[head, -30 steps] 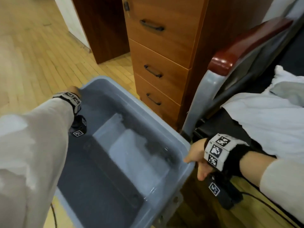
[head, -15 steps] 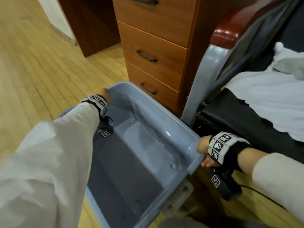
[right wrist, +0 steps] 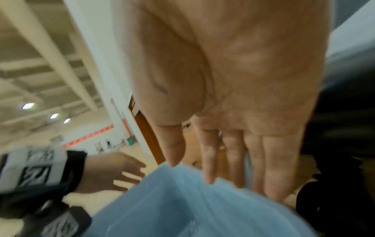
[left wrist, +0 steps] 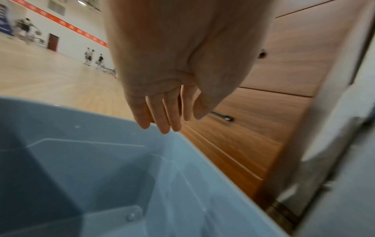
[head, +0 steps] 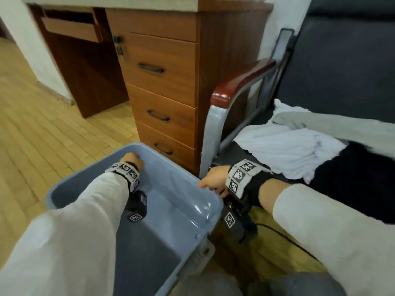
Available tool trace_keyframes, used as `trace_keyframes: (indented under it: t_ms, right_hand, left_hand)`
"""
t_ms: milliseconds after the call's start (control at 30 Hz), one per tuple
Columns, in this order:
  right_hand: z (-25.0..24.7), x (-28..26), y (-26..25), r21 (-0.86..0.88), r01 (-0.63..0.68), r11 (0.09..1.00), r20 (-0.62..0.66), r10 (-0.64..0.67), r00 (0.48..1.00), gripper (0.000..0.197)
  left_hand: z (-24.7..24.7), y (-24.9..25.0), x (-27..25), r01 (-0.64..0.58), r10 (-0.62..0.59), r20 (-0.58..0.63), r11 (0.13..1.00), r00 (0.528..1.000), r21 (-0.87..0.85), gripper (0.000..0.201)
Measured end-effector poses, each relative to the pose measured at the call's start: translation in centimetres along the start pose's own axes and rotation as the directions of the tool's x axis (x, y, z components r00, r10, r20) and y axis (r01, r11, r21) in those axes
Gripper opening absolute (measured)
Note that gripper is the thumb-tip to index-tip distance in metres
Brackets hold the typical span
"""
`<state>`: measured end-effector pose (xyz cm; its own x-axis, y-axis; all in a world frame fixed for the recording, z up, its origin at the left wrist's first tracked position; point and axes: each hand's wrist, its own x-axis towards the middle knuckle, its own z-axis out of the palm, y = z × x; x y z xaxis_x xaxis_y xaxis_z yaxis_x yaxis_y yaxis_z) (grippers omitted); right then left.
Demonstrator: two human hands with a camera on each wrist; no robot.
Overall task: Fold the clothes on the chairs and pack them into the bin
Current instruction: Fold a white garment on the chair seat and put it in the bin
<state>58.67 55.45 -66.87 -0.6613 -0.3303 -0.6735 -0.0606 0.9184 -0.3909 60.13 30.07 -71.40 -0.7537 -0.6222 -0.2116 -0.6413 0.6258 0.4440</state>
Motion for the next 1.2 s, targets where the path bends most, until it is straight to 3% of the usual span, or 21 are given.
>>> trace_keyframes:
  t_ms: [67,133,200,300,367,500,567,667,767,833,933,1033,1133,1200]
  right_hand:
    - [-2.6,-2.8,0.9,0.280,0.076,0.957,-0.030,-0.070,0.997,0.038]
    - [-5.0,-5.4,2.1,0.349,0.114,0.930,-0.088,-0.088,0.992,0.028]
    - [-7.2,-7.0,4.5,0.345,0.127,0.930,-0.228,-0.048,0.972,0.025]
    - [-10.0,-8.2,8.6,0.227,0.139,0.964,-0.551,0.009,0.834,0.031]
    - [-11.0,-8.8,11.7,0.097,-0.007,0.995,-0.654,0.069,0.753,0.030]
    - [-11.9,-9.1,15.5,-0.054,-0.291,0.955,-0.744,0.156,0.650,0.031]
    - [-12.2,-9.1,17.2,-0.040,-0.355,0.934,-0.738,0.212,0.641,0.036]
    - [-11.8,-9.9,19.5,0.051,-0.351,0.935,-0.751,0.268,0.603,0.040]
    - [-11.3,-10.5,21.5,0.140,-0.310,0.940,-0.764,0.302,0.571,0.046]
    - [-11.7,-10.4,22.1,0.149,-0.306,0.940,-0.764,0.306,0.569,0.051]
    - [-12.3,-9.2,22.9,0.117,-0.342,0.932,-0.723,0.316,0.614,0.065]
    - [-12.9,-6.9,23.9,0.108,-0.365,0.925,-0.675,0.338,0.656,0.083]
    - [-14.3,-5.0,24.5,0.072,-0.433,0.899,-0.646,0.373,0.666,0.082]
    - [-15.8,-4.0,25.0,0.046,-0.456,0.889,-0.625,0.382,0.681,0.082]
  left_hand:
    - [0.0,3.5,-2.8,-0.095,0.096,0.006,0.994,0.995,-0.044,0.031]
    - [-0.1,7.0,-5.6,-0.172,0.174,0.034,0.983,0.984,-0.063,0.029]
    - [0.4,10.2,-7.7,-0.222,0.231,0.043,0.962,0.972,-0.159,0.027]
    - [2.5,13.9,-9.8,-0.312,0.350,0.097,0.909,0.932,-0.276,0.025]
    - [4.0,16.2,-11.3,-0.387,0.449,0.139,0.862,0.883,-0.327,0.025]
    - [5.9,19.2,-13.0,-0.422,0.520,0.169,0.811,0.837,-0.404,0.023]
    - [6.3,20.4,-13.2,-0.420,0.527,0.178,0.804,0.831,-0.420,0.024]
    - [6.8,22.4,-14.0,-0.488,0.582,0.154,0.776,0.799,-0.400,0.029]
    - [8.1,24.2,-14.9,-0.583,0.663,0.157,0.729,0.732,-0.359,0.036]
    - [9.1,25.5,-14.9,-0.602,0.680,0.168,0.718,0.713,-0.351,0.039]
    - [10.3,27.4,-14.5,-0.602,0.672,0.226,0.737,0.705,-0.307,0.042]
    - [11.5,29.5,-13.2,-0.591,0.599,0.308,0.796,0.739,-0.130,0.043]
    - [12.1,31.7,-11.5,-0.550,0.501,0.361,0.834,0.787,0.040,0.044]
    - [12.6,33.6,-10.4,-0.540,0.472,0.396,0.838,0.788,0.074,0.048]
